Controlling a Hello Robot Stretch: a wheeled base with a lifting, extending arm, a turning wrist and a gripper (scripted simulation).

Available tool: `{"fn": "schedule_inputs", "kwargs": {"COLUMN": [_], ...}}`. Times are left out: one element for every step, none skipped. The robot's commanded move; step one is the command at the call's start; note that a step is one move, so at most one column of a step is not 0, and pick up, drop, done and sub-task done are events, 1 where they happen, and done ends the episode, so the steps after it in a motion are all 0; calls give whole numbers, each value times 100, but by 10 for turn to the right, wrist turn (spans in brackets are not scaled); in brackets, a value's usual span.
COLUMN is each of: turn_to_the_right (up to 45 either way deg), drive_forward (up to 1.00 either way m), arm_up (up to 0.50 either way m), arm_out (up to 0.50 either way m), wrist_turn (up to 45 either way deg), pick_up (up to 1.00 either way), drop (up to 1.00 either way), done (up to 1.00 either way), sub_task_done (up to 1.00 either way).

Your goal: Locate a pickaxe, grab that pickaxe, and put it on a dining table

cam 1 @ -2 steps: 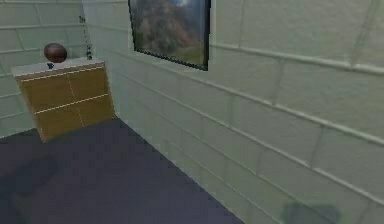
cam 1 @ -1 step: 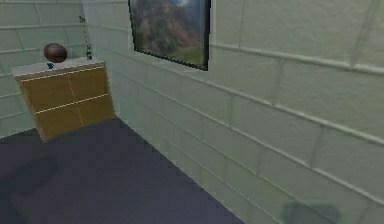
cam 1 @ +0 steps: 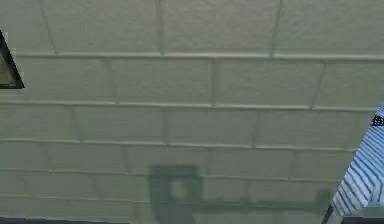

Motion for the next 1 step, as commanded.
{"fn": "schedule_inputs", "kwargs": {"turn_to_the_right": [450], "drive_forward": [0], "arm_up": [0], "arm_out": [0], "wrist_turn": [0], "pick_up": [0], "drop": [0], "done": [0], "sub_task_done": [0]}}
